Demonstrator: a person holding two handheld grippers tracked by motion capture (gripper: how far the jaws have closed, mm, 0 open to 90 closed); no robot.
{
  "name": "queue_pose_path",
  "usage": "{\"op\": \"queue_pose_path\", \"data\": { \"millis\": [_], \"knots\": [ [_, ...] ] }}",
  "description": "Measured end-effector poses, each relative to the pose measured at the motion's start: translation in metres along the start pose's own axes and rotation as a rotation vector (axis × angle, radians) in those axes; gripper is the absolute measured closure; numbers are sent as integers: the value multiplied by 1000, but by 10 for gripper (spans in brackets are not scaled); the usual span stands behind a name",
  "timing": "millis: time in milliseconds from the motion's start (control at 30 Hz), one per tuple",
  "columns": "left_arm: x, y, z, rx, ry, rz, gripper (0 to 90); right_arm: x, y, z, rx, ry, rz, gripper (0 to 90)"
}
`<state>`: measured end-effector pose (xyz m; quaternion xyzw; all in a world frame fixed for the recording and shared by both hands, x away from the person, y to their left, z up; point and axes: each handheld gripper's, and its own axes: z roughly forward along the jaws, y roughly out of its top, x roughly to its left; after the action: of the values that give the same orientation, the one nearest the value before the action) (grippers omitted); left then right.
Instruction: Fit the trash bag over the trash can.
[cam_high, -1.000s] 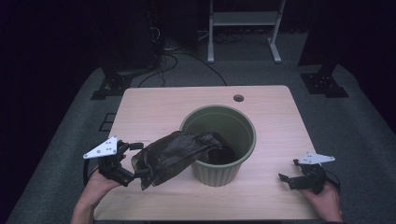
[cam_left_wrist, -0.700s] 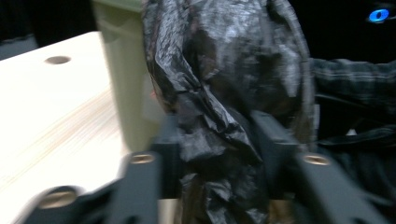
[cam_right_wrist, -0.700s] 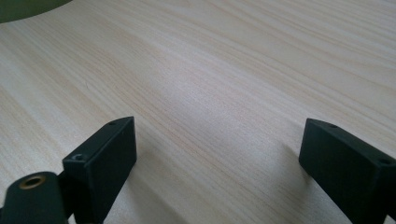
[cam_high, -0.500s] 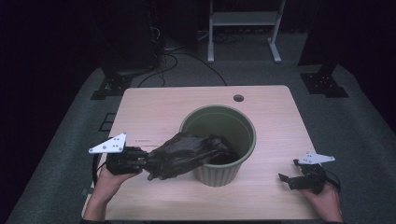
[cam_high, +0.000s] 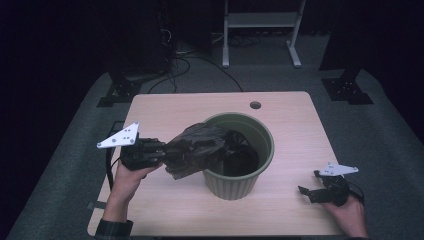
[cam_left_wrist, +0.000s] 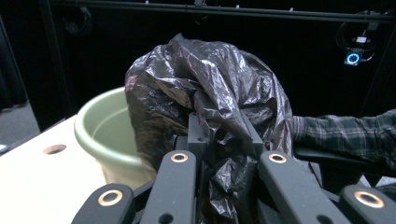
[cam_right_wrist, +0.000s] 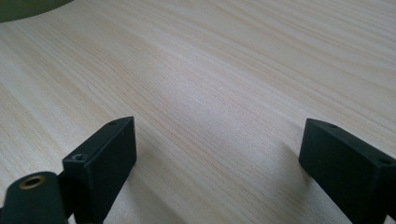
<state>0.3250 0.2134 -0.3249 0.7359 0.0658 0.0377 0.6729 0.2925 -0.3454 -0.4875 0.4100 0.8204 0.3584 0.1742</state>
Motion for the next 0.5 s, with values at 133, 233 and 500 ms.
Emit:
{"op": "queue_pose_path", "data": {
  "millis": [133, 233, 500],
  "knots": [
    [6, 5, 13, -19, -5, 0, 803, 0, 0, 0, 1, 1, 1, 98],
    [9, 7, 21, -20, -2, -3, 804, 0, 1, 1, 1, 3, -1, 99],
    [11, 6, 38, -14, -28, -4, 803, -2, 3, 1, 0, 38, -24, 126]
  ]
}}
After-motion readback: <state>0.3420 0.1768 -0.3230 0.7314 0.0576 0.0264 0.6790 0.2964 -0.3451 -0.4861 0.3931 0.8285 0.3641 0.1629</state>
